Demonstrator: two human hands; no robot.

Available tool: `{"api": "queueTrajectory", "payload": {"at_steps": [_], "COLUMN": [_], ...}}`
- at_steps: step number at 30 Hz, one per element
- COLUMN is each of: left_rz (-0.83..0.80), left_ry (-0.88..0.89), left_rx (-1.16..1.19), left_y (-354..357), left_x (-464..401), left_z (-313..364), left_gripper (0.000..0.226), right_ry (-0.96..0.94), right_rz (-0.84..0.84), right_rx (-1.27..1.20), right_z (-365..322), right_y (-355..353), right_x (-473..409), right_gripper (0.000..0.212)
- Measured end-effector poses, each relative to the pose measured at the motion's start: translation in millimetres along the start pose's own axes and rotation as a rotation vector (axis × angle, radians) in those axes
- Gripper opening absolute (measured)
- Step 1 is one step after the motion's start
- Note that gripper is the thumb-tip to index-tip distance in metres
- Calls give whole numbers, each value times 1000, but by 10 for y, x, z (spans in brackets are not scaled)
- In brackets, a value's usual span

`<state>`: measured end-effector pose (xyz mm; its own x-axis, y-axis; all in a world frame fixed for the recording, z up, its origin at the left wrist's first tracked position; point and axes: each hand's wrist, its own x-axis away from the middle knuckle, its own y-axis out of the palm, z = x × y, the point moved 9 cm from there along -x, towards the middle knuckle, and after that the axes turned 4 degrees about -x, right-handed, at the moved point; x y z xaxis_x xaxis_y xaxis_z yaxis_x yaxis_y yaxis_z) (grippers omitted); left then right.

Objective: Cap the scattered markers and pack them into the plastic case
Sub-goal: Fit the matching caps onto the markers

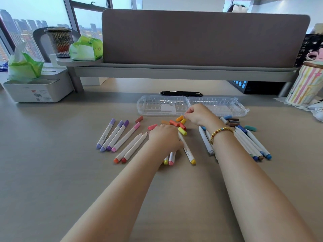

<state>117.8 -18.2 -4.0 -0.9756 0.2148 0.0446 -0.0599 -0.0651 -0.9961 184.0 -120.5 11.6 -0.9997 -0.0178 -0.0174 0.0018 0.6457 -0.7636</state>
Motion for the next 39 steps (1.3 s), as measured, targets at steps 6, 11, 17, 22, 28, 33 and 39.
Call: {"api": "queueTrajectory", "payload": {"at_steps": [6,11,17,22,28,33,39], "left_rz": [-29,120,149,150,115,88,80], "left_ry": [-104,-311,-409,-356,-330,-211,-203], "left_rx": [366,941,1427,1376,1272,1029,850], "left_y": [-200,-248,-57,-18,0,-33,-8], "left_x": [15,127,359,358,345,308,280], "left_z": [-347,-1031,-1236,-1283,-1217,-1133,-1083], "left_gripper": [38,30,24,29,29,26,20], "right_ry": [-29,-236,-387,-409,-351,-220,-231], "right_rz": [-3,-47,-115,-48,-55,-189,-249], "right_rx": [-3,-38,283,396,160,-621,-714], "right_z": [-34,-411,-657,-683,-685,-577,-569], "right_y": [77,338,792,812,670,468,449], "right_x": [-7,77,53,44,64,96,155], "right_gripper": [19,24,28,23,14,13,27]}}
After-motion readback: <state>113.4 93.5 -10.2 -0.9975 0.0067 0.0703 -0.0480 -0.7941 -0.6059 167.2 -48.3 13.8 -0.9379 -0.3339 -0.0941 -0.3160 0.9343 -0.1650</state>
